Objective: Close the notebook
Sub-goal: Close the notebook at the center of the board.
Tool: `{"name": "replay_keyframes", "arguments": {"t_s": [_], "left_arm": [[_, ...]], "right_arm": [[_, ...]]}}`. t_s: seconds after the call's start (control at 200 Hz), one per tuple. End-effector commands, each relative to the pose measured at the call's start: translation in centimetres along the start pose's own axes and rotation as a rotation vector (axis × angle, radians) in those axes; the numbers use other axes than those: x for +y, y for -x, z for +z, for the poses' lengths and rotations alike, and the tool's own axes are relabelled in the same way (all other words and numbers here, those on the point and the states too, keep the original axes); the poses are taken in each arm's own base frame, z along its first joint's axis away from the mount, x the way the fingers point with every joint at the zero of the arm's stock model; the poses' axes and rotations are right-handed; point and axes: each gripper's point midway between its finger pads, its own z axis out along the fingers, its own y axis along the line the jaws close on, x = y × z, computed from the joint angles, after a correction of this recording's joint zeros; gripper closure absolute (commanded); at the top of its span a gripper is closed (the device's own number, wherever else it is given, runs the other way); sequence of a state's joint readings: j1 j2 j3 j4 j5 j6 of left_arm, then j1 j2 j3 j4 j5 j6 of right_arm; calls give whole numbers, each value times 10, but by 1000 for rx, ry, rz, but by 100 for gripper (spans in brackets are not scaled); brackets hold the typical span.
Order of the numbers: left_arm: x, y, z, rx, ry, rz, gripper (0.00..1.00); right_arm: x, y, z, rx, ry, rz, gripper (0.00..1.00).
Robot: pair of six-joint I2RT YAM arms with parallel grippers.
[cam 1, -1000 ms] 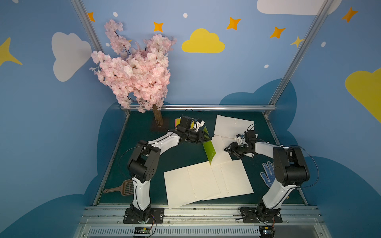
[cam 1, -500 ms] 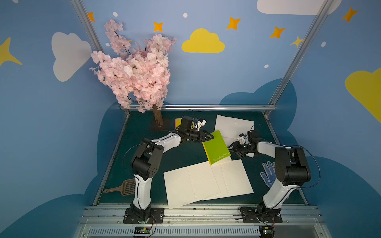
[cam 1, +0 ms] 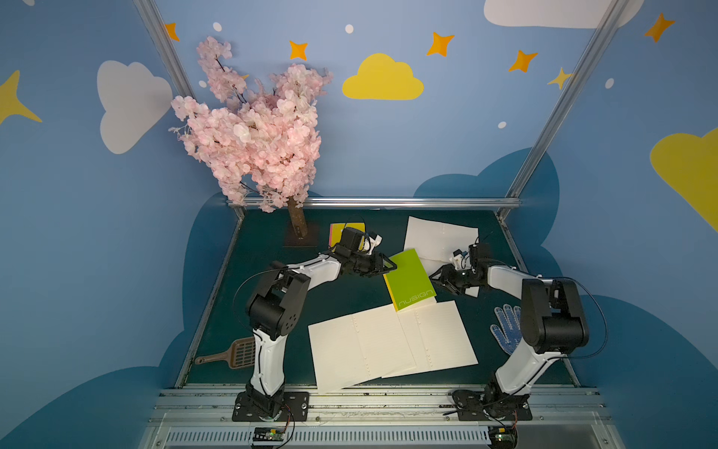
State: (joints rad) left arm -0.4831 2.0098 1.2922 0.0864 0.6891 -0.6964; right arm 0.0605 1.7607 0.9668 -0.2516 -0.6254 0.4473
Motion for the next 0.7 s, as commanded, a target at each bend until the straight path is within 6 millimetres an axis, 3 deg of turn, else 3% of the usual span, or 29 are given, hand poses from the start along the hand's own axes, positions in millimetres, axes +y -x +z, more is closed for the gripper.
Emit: {"name": "replay_keyframes", "arguments": {"t_s": [0.0,0.345,0.696], "left_arm": [[10,-4,-3,-26,91,-27,55],[39,-20,1,-11,246,-76,55],[49,-30,0,-5,288,-114,54]], "right_arm": [[5,7,-10,-28,-18,-17,46],[3,8,-15,-46,-35,-14,44],[4,11,-22,-74,-31,-11,43]]}}
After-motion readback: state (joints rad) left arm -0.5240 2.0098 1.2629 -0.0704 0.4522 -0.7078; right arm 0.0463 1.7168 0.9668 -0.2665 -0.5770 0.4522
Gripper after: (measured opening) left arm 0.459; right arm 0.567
